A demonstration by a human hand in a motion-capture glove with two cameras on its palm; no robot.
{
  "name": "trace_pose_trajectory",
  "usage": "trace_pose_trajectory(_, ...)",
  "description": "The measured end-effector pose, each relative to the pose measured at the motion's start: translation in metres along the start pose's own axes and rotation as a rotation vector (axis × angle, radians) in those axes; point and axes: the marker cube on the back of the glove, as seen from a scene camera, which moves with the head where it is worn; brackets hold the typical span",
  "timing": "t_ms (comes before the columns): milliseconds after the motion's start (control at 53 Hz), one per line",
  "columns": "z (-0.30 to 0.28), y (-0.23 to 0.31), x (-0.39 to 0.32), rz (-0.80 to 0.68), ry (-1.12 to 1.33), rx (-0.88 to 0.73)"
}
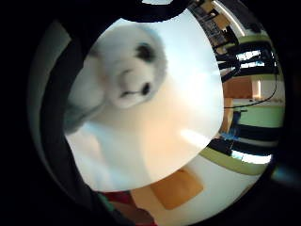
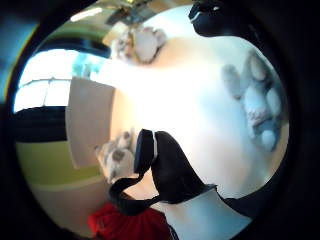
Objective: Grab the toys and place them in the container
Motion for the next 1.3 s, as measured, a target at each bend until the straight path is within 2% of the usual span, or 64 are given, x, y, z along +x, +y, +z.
trace_pose_trajectory(208,0.011,-0.011,0.03,0.06,0.051,-0.11)
trace_pose_trajectory(793,0.033,-0.027,0.034,0.145,0.164,-0.163)
trace_pose_trajectory(1303,0.039,-0.034,0.039,0.035,0.111,0.195)
